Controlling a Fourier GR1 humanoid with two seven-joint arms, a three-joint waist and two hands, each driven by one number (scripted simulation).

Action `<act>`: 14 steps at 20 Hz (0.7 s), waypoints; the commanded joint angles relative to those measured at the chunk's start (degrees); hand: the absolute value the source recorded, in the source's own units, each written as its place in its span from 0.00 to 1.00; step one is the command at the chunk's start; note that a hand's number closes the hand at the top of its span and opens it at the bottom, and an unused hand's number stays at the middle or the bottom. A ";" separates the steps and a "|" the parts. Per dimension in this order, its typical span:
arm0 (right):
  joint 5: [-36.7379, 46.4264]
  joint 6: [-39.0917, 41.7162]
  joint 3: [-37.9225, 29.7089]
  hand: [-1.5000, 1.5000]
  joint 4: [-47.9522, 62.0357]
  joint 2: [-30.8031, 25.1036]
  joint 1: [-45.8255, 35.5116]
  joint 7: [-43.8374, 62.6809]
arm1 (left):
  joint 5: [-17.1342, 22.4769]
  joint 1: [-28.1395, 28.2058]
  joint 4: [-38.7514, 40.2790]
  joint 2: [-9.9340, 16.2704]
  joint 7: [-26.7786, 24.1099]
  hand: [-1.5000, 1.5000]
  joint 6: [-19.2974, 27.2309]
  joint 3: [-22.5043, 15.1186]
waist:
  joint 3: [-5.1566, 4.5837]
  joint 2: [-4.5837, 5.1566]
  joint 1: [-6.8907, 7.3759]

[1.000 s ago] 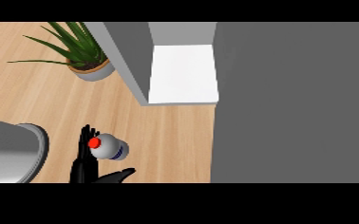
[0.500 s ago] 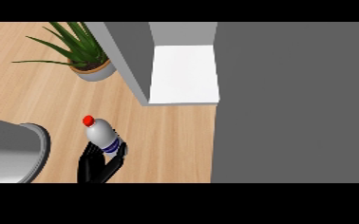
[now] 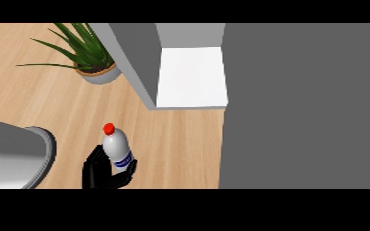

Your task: Pick up the bottled water, place it into the cabinet and close the cabinet

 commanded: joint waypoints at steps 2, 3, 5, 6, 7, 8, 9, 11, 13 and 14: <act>-1.11 0.31 0.84 0.00 -5.18 -0.57 2.06 1.53 | -1.97 -3.75 5.54 0.46 -2.06 1.00 -4.82 -1.68 | -1.39 0.62 -0.82; -1.97 -0.36 0.68 0.00 -6.84 -0.73 1.79 3.46 | -2.27 -3.09 4.56 1.49 -0.45 1.00 -6.83 -2.72 | -1.39 0.69 -0.53; -1.43 -1.34 1.50 0.00 -6.82 -0.09 -0.97 4.44 | -1.92 -7.02 2.24 1.51 4.48 1.00 -6.23 -3.34 | -1.36 0.80 -0.21; -3.09 -0.16 -1.57 0.00 -6.21 -1.58 0.75 3.17 | -2.58 -4.95 2.15 2.39 2.47 1.00 -7.97 -3.83 | -1.32 0.61 -0.41; -2.14 -0.59 -0.96 0.00 -5.58 -0.97 -0.28 3.01 | -2.88 -7.08 4.03 2.07 2.84 1.00 -6.47 -3.29 | -1.32 0.62 -0.39; -1.60 0.27 0.63 0.00 -5.94 -1.13 2.19 2.54 | -2.82 -6.83 2.28 1.71 3.85 1.00 -6.65 -3.83 | -1.30 0.47 -0.42; -0.79 -1.43 2.95 0.00 -6.74 0.02 0.38 5.35 | -2.53 -8.16 3.53 0.44 3.95 1.00 -6.97 -3.79 | -1.33 0.60 -0.18; -1.90 -0.39 -0.03 0.00 -0.81 0.06 0.12 0.13 | -1.44 -9.30 -0.77 0.41 8.91 1.00 -7.20 -4.31 | -1.24 0.40 -0.11; -2.26 -1.54 1.50 0.00 -3.98 0.50 -0.80 3.92 | 1.43 -10.66 -0.19 -0.45 9.05 1.00 -4.90 -8.19 | -1.30 0.54 -0.13; -6.33 0.19 -3.11 0.00 -6.81 -2.05 1.68 3.88 | -0.05 -6.53 -4.45 -0.47 10.81 1.00 -6.64 -7.36 | -1.23 0.37 0.19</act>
